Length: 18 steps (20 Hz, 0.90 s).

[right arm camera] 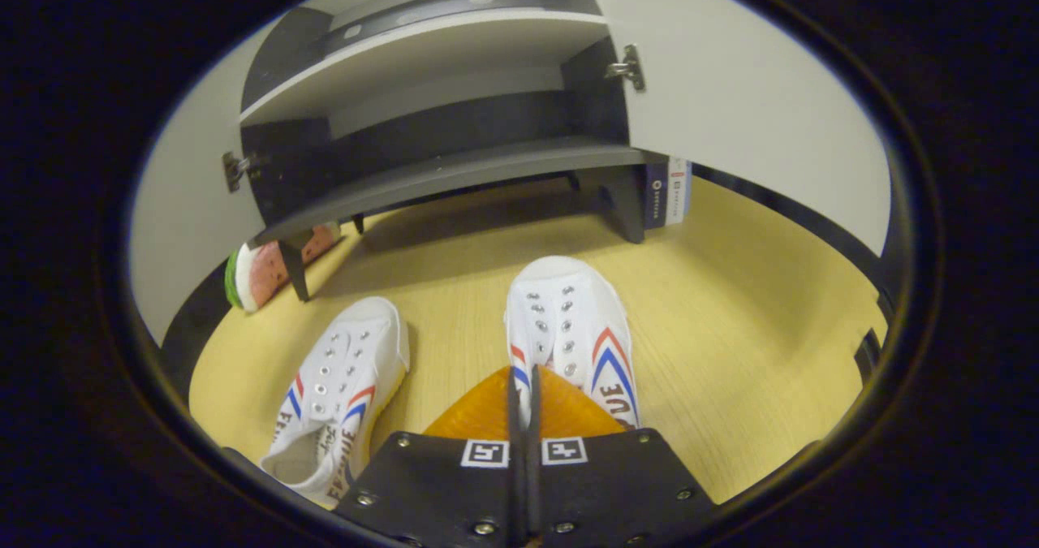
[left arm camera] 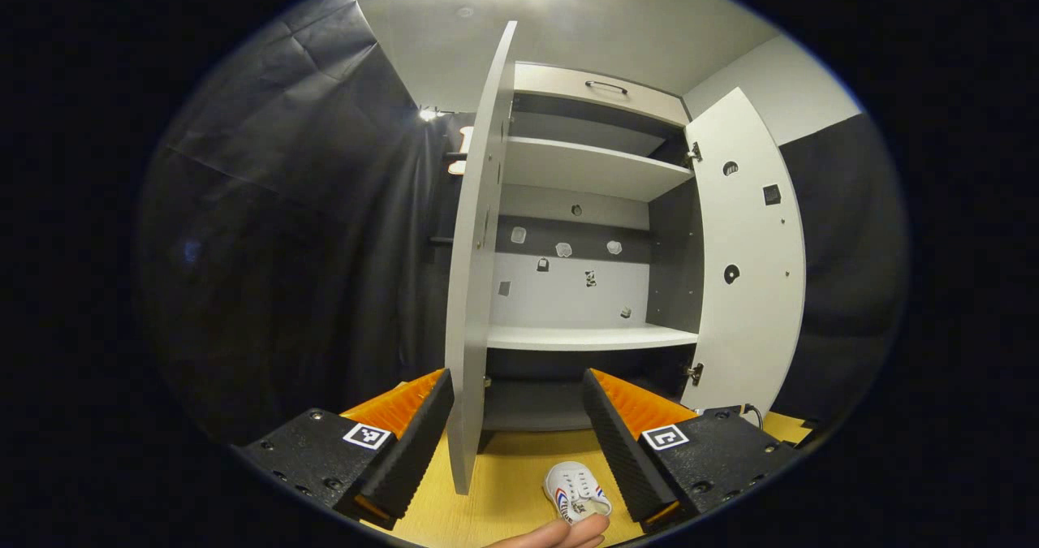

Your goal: Grab one shoe with the right hand and put it into the shoe cabinet, grab the other shoe with the left hand and put it into the shoe cabinet; then close the right door with the right hand and the left door with the left hand.

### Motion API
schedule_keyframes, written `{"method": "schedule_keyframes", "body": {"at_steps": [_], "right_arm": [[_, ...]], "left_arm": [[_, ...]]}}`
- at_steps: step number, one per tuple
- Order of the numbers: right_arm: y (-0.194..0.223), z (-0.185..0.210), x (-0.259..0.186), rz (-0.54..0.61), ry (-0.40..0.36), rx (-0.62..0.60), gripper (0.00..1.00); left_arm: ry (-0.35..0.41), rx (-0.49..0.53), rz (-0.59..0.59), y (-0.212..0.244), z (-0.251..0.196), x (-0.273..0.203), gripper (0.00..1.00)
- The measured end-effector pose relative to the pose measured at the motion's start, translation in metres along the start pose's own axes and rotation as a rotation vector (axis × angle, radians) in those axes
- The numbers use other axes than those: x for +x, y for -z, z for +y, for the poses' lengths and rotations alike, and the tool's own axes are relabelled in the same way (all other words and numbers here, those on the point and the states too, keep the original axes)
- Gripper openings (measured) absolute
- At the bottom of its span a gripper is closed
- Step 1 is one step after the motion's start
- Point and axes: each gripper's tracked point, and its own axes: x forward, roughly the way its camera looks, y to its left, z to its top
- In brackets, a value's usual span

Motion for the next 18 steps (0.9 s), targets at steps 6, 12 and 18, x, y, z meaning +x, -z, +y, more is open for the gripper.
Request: {"method": "schedule_keyframes", "body": {"at_steps": [6, 12, 18], "right_arm": [[-0.012, 0.006, -0.005, -0.036, -0.131, 0.135, 0.01], [-0.033, 0.008, -0.022, -0.090, -0.193, 0.139, 0.01], [-0.079, 0.006, -0.060, -0.205, -0.199, 0.113, 0.01]], "left_arm": [[0.012, 0.041, -0.036, -0.011, -0.004, -0.009, 0.93], [0.012, 0.043, -0.032, -0.006, 0.001, -0.009, 0.96], [0.019, 0.045, -0.004, 0.006, 0.003, -0.002, 0.96]]}}
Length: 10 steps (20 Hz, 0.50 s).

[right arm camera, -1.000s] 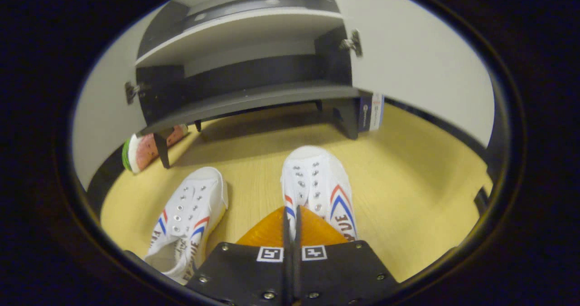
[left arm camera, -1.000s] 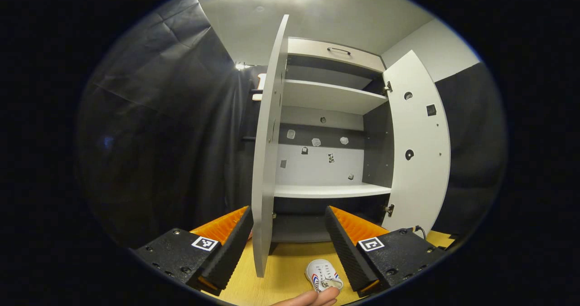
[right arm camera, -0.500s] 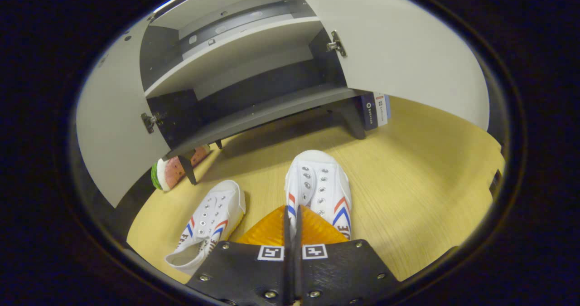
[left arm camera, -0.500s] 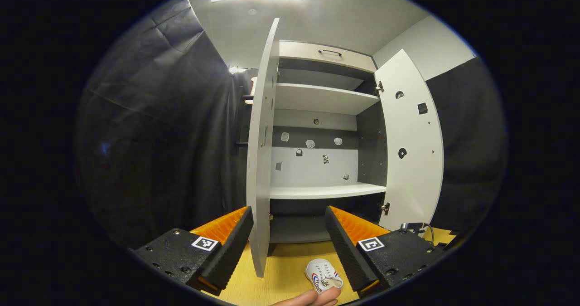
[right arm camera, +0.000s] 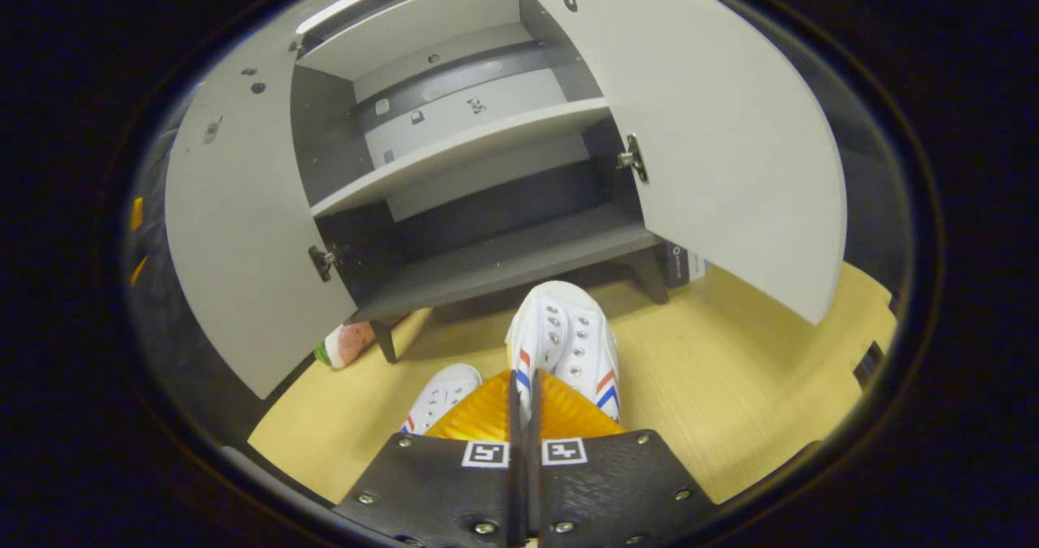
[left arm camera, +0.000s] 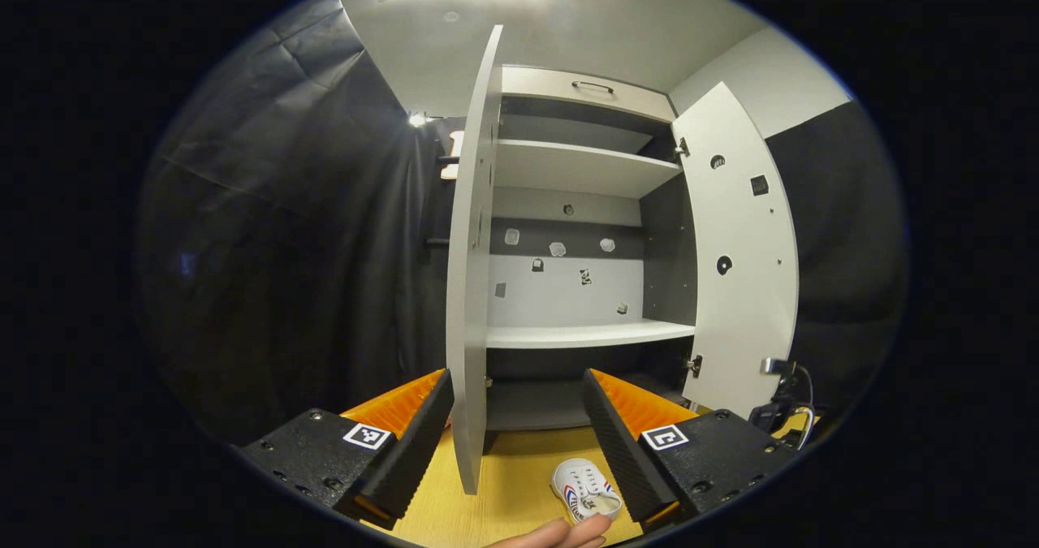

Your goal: Grab one shoe with the right hand and put it into the shoe cabinet, grab the other shoe with the left hand and put it into the shoe cabinet; then close the right door with the right hand and the left door with the left hand.

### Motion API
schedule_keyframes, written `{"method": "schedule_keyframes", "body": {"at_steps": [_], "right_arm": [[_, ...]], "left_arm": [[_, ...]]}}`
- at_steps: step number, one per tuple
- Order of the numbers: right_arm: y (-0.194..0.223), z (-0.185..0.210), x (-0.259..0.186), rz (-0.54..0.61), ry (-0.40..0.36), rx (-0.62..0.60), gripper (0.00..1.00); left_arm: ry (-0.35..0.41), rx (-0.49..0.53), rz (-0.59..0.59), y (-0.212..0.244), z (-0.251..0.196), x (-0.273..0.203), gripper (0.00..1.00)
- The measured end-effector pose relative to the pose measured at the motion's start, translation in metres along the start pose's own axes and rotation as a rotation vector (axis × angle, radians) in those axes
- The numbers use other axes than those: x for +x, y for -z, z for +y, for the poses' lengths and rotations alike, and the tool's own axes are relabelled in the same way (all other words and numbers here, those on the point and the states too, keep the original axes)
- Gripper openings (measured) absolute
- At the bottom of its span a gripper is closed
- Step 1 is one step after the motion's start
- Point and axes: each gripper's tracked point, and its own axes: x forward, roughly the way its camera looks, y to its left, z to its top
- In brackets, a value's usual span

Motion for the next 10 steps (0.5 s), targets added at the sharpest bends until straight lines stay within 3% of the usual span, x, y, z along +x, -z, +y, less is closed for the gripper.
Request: {"method": "schedule_keyframes", "body": {"at_steps": [10], "right_arm": [[-0.149, 0.040, -0.022, -0.177, 0.000, -0.161, 0.00]], "left_arm": [[0.063, 0.010, 0.046, 0.013, -0.020, 0.018, 0.97]]}}
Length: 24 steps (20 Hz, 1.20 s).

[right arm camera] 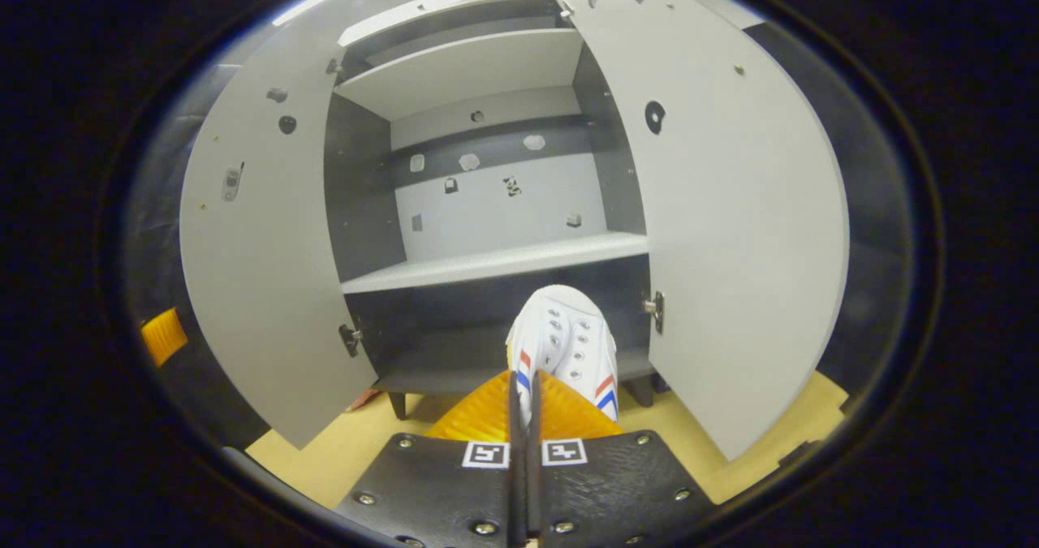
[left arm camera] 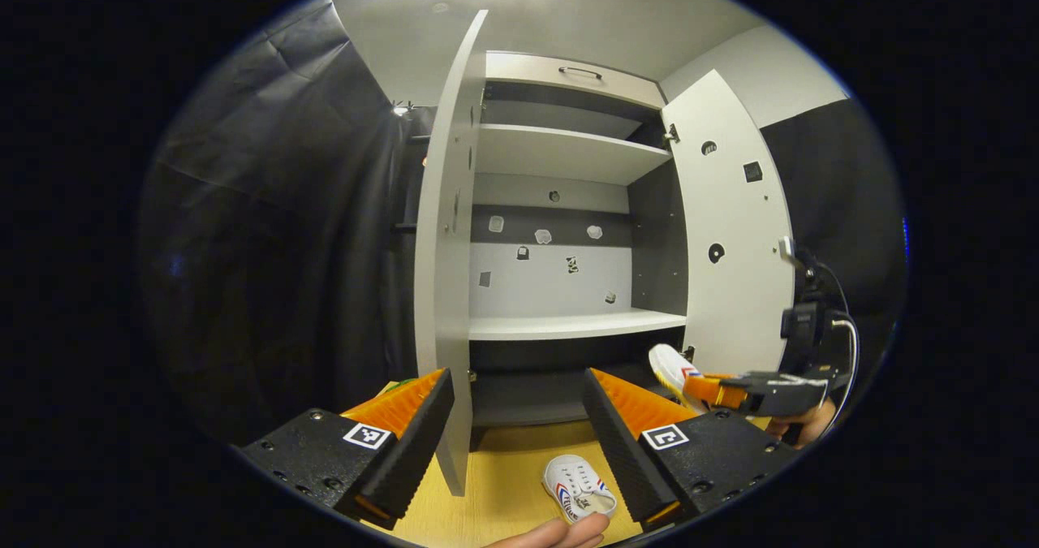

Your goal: Grab one shoe with the right hand and put it into the shoe cabinet, grab the other shoe with the left hand and put it into the shoe cabinet; then close the right door with the right hand and the left door with the left hand.

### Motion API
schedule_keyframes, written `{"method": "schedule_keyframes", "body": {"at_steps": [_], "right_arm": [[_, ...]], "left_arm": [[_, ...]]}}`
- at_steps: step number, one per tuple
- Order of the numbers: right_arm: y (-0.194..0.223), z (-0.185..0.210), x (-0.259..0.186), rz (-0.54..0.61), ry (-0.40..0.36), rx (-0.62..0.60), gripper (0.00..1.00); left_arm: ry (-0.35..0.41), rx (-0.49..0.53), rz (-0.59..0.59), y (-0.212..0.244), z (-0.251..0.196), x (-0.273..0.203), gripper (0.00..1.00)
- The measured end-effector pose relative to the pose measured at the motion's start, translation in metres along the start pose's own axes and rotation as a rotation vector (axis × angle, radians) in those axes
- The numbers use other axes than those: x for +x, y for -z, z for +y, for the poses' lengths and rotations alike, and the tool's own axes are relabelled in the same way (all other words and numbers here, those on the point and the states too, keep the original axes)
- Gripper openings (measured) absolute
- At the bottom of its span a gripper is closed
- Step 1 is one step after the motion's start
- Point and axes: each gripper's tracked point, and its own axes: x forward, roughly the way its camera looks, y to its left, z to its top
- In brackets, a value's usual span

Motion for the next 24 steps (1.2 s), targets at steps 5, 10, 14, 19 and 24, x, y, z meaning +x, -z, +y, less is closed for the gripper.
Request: {"method": "schedule_keyframes", "body": {"at_steps": [5, 10, 14, 19, 24], "right_arm": [[-0.073, 0.000, 0.026, -0.058, 0.016, -0.091, 0.01], [-0.135, 0.010, 0.079, -0.083, 0.018, -0.210, 0.01], [-0.164, 0.023, 0.136, -0.055, -0.008, -0.219, 0.01], [-0.179, 0.031, 0.209, -0.018, -0.006, -0.294, 0.01], [-0.152, 0.018, 0.264, 0.076, 0.000, -0.307, 0.01]], "left_arm": [[0.037, -0.008, 0.029, 0.012, -0.009, 0.008, 0.97], [0.051, 0.021, 0.025, 0.018, -0.014, 0.013, 0.97], [0.055, 0.040, 0.047, 0.026, -0.018, 0.021, 0.97], [0.038, 0.025, 0.045, 0.027, -0.011, 0.028, 0.95], [0.071, 0.005, 0.059, 0.026, -0.012, 0.032, 0.95]]}}
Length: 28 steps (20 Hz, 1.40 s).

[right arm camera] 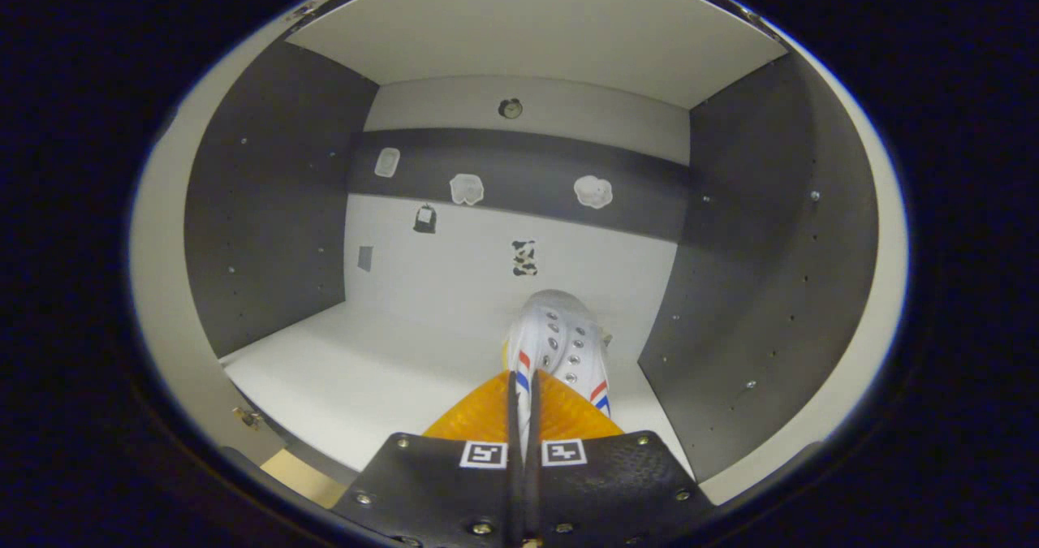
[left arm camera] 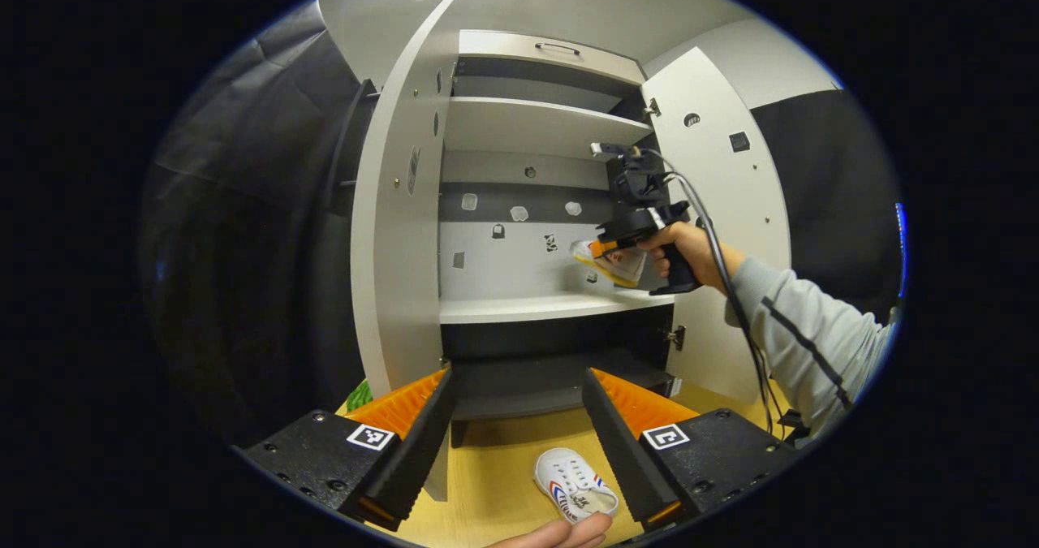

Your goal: Grab one shoe with the right hand and put it into the shoe cabinet, grab the other shoe with the left hand and put it into the shoe cabinet; then close the right door with the right hand and the left door with the left hand.

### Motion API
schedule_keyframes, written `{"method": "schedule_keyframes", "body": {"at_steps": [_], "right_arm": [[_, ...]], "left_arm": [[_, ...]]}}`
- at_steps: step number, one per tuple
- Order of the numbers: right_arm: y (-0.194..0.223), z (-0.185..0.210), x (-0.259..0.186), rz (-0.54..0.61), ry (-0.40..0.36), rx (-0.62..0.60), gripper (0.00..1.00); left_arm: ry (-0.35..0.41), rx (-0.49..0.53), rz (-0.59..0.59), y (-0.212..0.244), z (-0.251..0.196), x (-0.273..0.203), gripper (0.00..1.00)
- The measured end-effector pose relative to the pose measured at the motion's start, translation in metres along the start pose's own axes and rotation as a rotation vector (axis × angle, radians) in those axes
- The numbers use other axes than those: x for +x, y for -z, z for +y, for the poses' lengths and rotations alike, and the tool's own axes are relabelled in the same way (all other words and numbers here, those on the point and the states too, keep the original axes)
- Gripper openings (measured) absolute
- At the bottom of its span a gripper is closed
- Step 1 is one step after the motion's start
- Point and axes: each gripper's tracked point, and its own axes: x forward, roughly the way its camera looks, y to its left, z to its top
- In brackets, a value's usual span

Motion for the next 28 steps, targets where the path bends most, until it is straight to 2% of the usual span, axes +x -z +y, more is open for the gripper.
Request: {"method": "schedule_keyframes", "body": {"at_steps": [3, 5, 7, 8, 9, 11, 12, 13, 15, 17, 21, 22, 23, 24, 26, 27, 28], "right_arm": [[0.017, 0.001, 0.022, 0.051, -0.008, -0.010, 0.01], [0.019, 0.001, 0.024, 0.058, -0.031, 0.028, 0.01], [0.017, -0.013, 0.022, 0.034, 0.012, 0.040, 0.02], [0.007, -0.017, 0.020, -0.007, 0.025, 0.052, 0.17], [-0.001, -0.020, 0.017, -0.033, 0.039, 0.071, 0.27], [-0.007, -0.021, -0.008, -0.069, 0.052, 0.125, 0.38], [-0.009, -0.016, -0.021, -0.093, 0.033, 0.149, 0.56], [-0.006, -0.011, -0.035, -0.104, 0.018, 0.158, 0.66], [0.003, -0.014, -0.071, -0.120, 0.037, 0.141, 0.97], [0.007, -0.007, -0.104, -0.157, 0.053, 0.114, 0.99], [0.013, 0.010, -0.189, -0.243, 0.021, 0.128, 0.98], [0.014, 0.009, -0.212, -0.268, 0.023, 0.138, 1.00], [0.016, 0.008, -0.234, -0.287, 0.027, 0.149, 0.98], [0.021, 0.005, -0.255, -0.298, 0.033, 0.159, 0.99], [0.028, -0.002, -0.297, -0.329, 0.048, 0.170, 0.99], [0.032, -0.008, -0.315, -0.344, 0.063, 0.172, 0.99], [0.039, -0.015, -0.331, -0.354, 0.080, 0.178, 0.99]], "left_arm": [[-0.013, -0.008, 0.004, 0.000, 0.003, 0.003, 0.95], [-0.015, -0.014, 0.017, 0.005, 0.003, 0.005, 0.96], [-0.020, -0.009, 0.032, 0.009, 0.003, 0.006, 0.96], [-0.023, -0.013, 0.036, 0.009, 0.003, 0.006, 0.97], [-0.022, -0.021, 0.036, 0.009, 0.002, 0.006, 0.97], [-0.026, -0.034, 0.038, 0.008, 0.000, 0.005, 0.97], [-0.031, -0.034, 0.040, 0.008, -0.001, 0.004, 0.97], [-0.034, -0.029, 0.036, 0.008, -0.003, 0.002, 0.97], [-0.057, -0.017, 0.031, 0.009, -0.004, 0.001, 0.97], [-0.077, -0.019, 0.032, 0.012, -0.005, -0.001, 0.97], [-0.076, -0.062, 0.066, 0.025, -0.016, -0.005, 0.96], [-0.085, -0.061, 0.073, 0.028, -0.016, -0.006, 0.97], [-0.090, -0.055, 0.073, 0.029, -0.017, -0.008, 0.94], [-0.097, -0.049, 0.069, 0.029, -0.018, -0.011, 0.97], [-0.109, -0.040, 0.053, 0.028, -0.017, -0.018, 0.97], [-0.113, -0.040, 0.049, 0.027, -0.016, -0.021, 0.94], [-0.115, -0.039, 0.048, 0.027, -0.016, -0.023, 0.96]]}}
